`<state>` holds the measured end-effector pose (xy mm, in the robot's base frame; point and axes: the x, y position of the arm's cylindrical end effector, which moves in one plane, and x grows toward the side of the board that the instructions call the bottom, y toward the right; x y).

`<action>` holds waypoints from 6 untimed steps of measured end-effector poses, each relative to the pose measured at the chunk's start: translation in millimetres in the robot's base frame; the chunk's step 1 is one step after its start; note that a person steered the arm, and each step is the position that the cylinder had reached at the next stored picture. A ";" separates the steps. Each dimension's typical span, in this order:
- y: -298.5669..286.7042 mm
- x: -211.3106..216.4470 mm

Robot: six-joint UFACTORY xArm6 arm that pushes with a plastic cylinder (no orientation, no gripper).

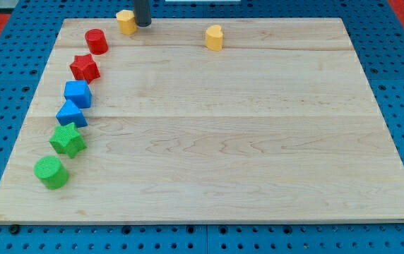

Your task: Move the arm to the top right side of the yellow heart

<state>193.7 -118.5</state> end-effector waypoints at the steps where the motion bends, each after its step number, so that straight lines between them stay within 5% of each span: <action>1: -10.4 -0.9; 3: -35.1 -1.0; 6: 158.6 2.3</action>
